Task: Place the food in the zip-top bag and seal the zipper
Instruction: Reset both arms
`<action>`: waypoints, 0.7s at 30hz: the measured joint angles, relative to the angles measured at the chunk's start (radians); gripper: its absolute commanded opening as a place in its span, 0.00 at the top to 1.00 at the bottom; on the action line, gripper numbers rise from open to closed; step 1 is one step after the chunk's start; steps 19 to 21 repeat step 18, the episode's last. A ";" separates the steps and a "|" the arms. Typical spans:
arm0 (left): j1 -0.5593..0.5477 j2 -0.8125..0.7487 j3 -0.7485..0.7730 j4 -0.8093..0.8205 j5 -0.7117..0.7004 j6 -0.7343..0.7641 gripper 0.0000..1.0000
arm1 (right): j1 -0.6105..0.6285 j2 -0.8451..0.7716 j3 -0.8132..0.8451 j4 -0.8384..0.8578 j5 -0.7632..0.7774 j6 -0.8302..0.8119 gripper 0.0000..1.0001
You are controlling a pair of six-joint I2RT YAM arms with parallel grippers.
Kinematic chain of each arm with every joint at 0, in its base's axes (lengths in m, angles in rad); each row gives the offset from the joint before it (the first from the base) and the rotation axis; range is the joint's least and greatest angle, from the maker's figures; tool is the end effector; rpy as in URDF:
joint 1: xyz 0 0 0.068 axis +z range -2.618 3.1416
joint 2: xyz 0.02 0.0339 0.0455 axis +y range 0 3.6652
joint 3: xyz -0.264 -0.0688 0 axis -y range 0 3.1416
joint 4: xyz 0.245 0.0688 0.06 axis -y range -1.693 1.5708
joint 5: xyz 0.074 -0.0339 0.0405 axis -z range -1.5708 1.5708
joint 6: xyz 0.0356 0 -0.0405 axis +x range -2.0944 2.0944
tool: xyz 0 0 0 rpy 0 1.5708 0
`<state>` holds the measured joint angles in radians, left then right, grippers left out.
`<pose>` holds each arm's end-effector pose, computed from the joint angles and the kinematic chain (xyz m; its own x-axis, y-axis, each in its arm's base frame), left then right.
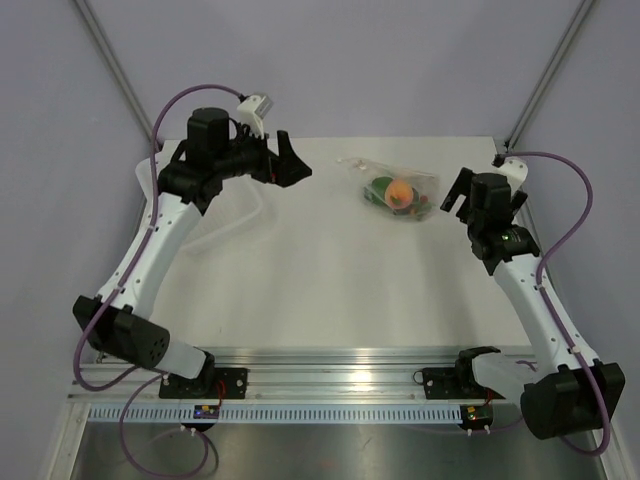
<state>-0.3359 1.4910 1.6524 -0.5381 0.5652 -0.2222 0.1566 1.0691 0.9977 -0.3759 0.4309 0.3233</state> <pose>0.3033 -0.1261 0.4370 -0.5037 -0.0213 -0.8636 0.6536 0.6443 -0.3971 0.2370 0.0224 0.3413 -0.3319 0.2398 -0.9123 0.3541 0.9281 0.1151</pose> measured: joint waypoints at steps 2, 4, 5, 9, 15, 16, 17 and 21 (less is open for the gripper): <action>0.000 -0.072 -0.109 -0.002 -0.052 -0.017 0.01 | -0.001 0.040 0.018 -0.070 0.029 0.043 0.01; -0.001 -0.133 -0.217 -0.008 -0.092 -0.021 0.01 | -0.001 0.063 0.018 -0.134 0.067 0.095 0.00; -0.002 -0.159 -0.262 -0.026 -0.110 -0.016 0.01 | -0.001 0.070 0.016 -0.158 0.087 0.119 0.01; -0.008 -0.226 -0.367 -0.105 -0.212 0.016 0.01 | -0.001 0.072 -0.013 -0.204 0.142 0.176 0.00; -0.010 -0.297 -0.460 -0.133 -0.319 0.020 0.01 | -0.001 0.026 -0.128 -0.186 0.144 0.209 0.00; -0.010 -0.299 -0.467 -0.131 -0.324 0.016 0.01 | -0.001 0.009 -0.148 -0.185 0.144 0.214 0.01; -0.010 -0.299 -0.470 -0.128 -0.326 0.010 0.01 | -0.001 -0.006 -0.163 -0.182 0.144 0.218 0.01; -0.010 -0.296 -0.473 -0.121 -0.327 0.003 0.01 | -0.001 -0.019 -0.171 -0.182 0.145 0.224 0.00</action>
